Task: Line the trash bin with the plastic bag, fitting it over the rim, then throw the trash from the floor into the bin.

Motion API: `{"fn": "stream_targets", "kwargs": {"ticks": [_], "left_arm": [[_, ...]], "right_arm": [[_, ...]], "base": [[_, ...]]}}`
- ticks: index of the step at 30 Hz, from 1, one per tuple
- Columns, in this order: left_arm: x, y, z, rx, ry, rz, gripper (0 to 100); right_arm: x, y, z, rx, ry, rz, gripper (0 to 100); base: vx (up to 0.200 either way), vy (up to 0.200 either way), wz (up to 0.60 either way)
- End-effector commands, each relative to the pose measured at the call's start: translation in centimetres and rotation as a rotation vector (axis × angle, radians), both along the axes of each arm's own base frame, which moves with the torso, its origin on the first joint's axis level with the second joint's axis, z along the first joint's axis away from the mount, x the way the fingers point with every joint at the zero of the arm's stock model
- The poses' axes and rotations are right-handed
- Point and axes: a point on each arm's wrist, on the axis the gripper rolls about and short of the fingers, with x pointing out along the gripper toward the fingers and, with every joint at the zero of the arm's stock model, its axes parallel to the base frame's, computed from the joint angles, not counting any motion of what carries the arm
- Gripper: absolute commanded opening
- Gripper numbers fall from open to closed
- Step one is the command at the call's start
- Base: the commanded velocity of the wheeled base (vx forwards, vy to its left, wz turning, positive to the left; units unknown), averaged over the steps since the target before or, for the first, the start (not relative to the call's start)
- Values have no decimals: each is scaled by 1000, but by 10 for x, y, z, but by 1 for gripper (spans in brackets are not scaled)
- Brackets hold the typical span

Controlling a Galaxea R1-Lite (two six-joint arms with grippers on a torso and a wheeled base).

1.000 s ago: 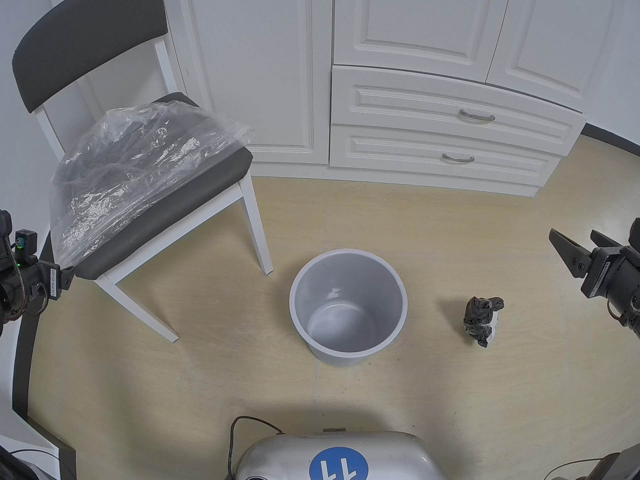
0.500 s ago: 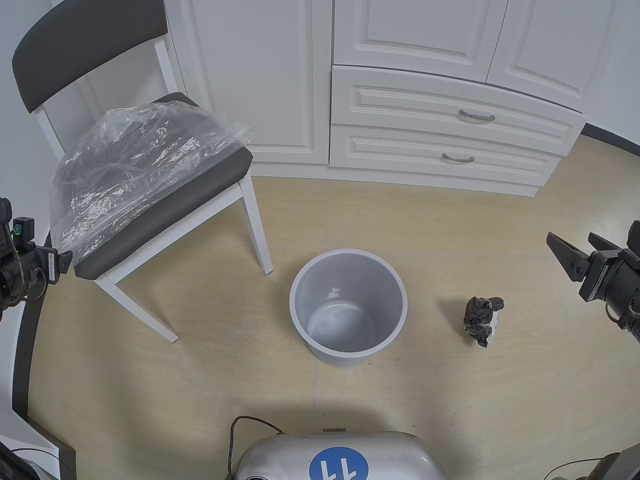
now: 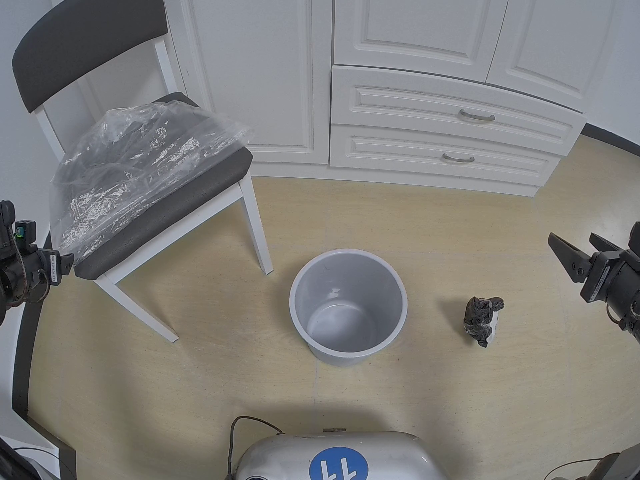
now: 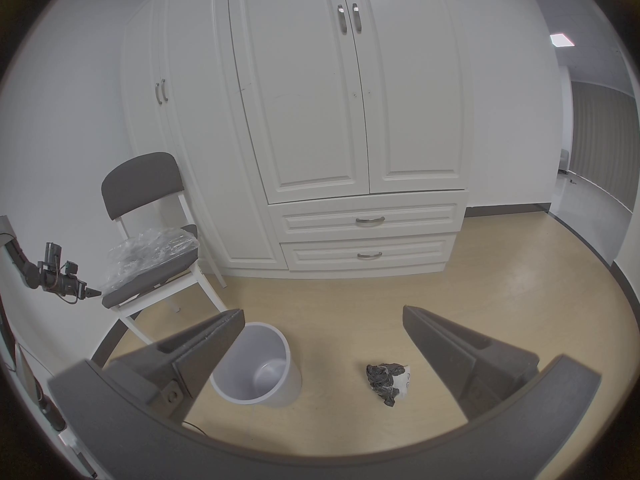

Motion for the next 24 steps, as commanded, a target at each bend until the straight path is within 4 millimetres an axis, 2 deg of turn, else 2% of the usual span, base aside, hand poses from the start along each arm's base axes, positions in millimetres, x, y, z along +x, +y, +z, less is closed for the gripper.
{"fn": "stream_targets", "kwargs": {"ticks": [1,9,19,24], "left_arm": [[6,3,-4,3,-5,3,100],[16,8,-11,28,-50,34,100],[3,4,-21,7,-148,49,100],[14,9,-33,3,-216,52,100]], "right_arm": [[-1,0,1,2,-6,0,100],[-1,0,2,6,-16,0,100],[-2,-1,5,17,-46,0,100],[-3,-1,6,19,-52,2,100]], "base": [[0,0,0],[0,0,0],[0,0,0],[0,0,0]]}}
